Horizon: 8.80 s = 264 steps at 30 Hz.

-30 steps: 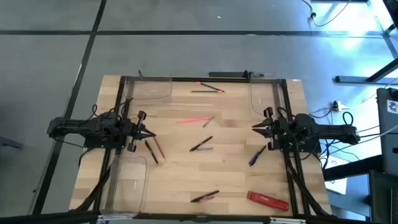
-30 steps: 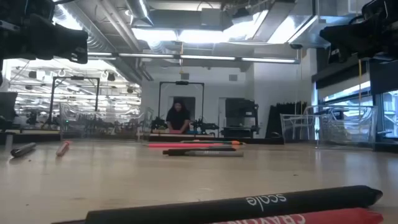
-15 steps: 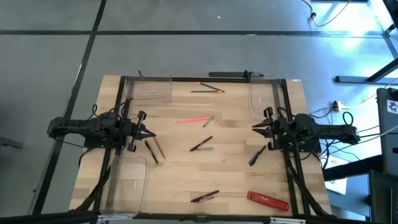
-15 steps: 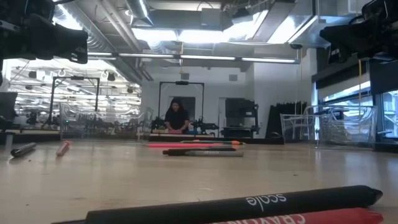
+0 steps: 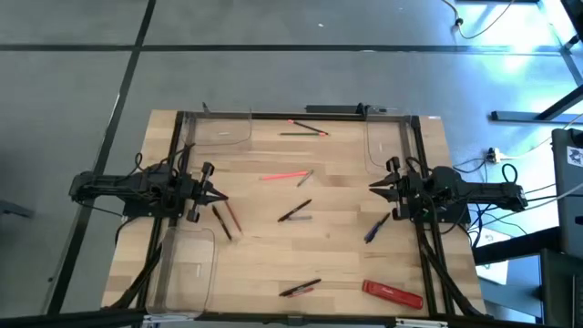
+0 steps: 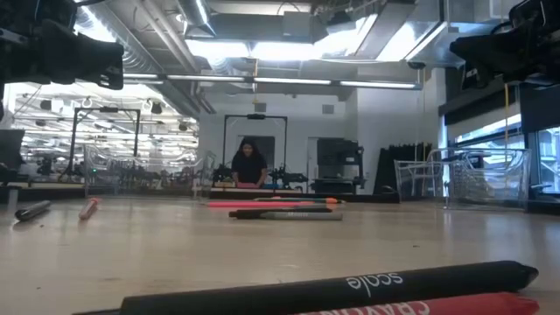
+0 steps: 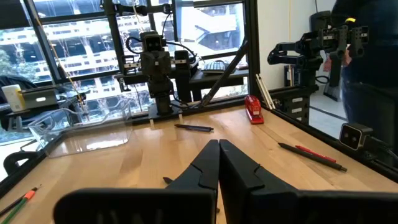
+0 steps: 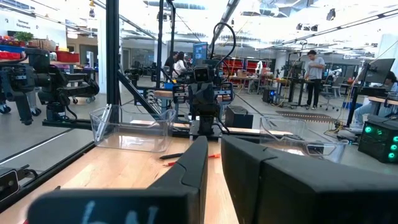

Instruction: Sort crayons/erasers/pens/pencils in bins

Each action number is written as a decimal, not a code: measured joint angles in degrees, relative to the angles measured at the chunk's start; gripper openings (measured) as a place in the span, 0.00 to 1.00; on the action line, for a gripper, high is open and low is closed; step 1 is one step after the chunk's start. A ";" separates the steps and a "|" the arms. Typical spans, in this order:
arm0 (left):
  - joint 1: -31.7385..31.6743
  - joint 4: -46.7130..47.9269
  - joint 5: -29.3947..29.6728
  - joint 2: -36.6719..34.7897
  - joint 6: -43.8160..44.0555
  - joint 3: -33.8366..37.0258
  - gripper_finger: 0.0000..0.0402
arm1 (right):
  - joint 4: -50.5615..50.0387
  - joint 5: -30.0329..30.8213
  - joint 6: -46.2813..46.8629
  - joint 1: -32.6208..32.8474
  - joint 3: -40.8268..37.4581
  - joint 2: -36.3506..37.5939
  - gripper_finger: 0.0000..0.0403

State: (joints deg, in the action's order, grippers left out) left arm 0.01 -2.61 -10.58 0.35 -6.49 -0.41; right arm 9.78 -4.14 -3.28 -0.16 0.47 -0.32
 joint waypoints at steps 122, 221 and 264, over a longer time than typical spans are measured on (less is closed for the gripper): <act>-5.63 67.76 5.22 70.32 92.52 -51.19 0.21 | -41.40 7.10 13.26 -0.04 44.59 -38.47 0.13; -7.60 40.72 19.49 68.26 101.73 -29.54 0.01 | -41.35 7.17 9.00 -0.04 44.52 -38.45 0.13; -39.55 48.39 25.85 58.88 9.31 -67.10 0.01 | -51.26 8.66 6.81 -9.76 68.88 -59.13 0.13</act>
State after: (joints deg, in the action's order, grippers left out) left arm -39.54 45.78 15.27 59.23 2.81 -67.51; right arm -41.48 4.52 3.53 -9.92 69.35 -59.44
